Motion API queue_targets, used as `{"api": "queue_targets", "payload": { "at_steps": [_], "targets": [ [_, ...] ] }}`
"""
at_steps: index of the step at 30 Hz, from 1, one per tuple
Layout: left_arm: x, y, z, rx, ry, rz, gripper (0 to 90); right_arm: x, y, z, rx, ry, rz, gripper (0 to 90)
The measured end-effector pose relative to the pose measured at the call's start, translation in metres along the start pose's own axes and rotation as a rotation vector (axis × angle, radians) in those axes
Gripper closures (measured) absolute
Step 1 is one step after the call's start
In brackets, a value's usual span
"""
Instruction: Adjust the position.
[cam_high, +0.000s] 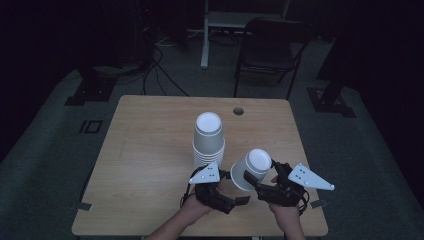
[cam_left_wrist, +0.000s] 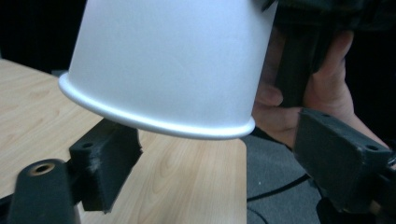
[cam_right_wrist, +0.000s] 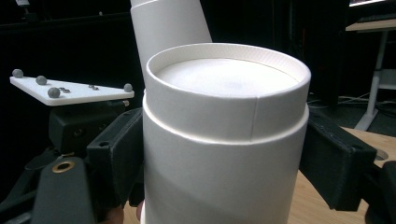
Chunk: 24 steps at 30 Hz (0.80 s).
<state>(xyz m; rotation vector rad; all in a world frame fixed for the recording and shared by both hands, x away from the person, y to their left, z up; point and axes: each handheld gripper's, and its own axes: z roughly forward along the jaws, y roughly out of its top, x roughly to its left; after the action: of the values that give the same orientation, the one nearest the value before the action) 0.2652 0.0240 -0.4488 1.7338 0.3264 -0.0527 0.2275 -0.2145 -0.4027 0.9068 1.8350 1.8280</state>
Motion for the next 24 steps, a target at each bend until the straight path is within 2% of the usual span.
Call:
{"api": "queue_targets", "payload": {
  "at_steps": [1,3,4,8,11,12,17,19,21,24],
  "targets": [
    [-0.0001,0.0004,0.0003,-0.004,-0.004,-0.001,16.8,-0.0001,0.0001,-0.0003,0.0,0.0,-0.001,20.5],
    [-0.0013,0.001,0.0014,-0.014,-0.021,0.003,25.1,-0.0002,0.0006,-0.0007,0.001,0.002,-0.002,20.4],
    [-0.0017,0.0014,0.0017,-0.017,-0.03,0.005,25.1,-0.0002,0.0006,-0.0007,0.001,0.002,-0.002,20.4],
    [-0.0012,0.0019,0.0028,-0.036,-0.08,-0.017,42.8,-0.0006,0.0007,-0.0013,0.0,0.005,-0.002,20.4],
    [0.0009,0.0019,0.0018,-0.062,-0.119,-0.044,51.1,-0.0008,0.0014,-0.0024,-0.009,0.011,0.005,20.5],
    [0.0012,0.0017,0.0011,-0.076,-0.126,-0.046,51.3,-0.0008,0.0018,-0.0028,-0.011,0.011,0.007,20.5],
    [0.0011,0.0017,-0.0003,-0.089,-0.168,-0.049,60.6,0.0004,0.0038,-0.0037,-0.021,0.027,0.006,20.4],
    [0.0005,0.0017,-0.0006,-0.088,-0.17,-0.042,62.6,0.001,0.0046,-0.0039,-0.022,0.031,0.008,20.4],
    [-0.0006,0.0014,-0.0015,-0.095,-0.153,-0.026,67.6,0.0012,0.0051,-0.0043,-0.026,0.04,0.011,20.4],
    [0.0001,0.0012,-0.0027,-0.105,-0.169,-0.021,78.0,0.0024,0.006,-0.0052,-0.033,0.058,0.014,20.2]
  ]
}}
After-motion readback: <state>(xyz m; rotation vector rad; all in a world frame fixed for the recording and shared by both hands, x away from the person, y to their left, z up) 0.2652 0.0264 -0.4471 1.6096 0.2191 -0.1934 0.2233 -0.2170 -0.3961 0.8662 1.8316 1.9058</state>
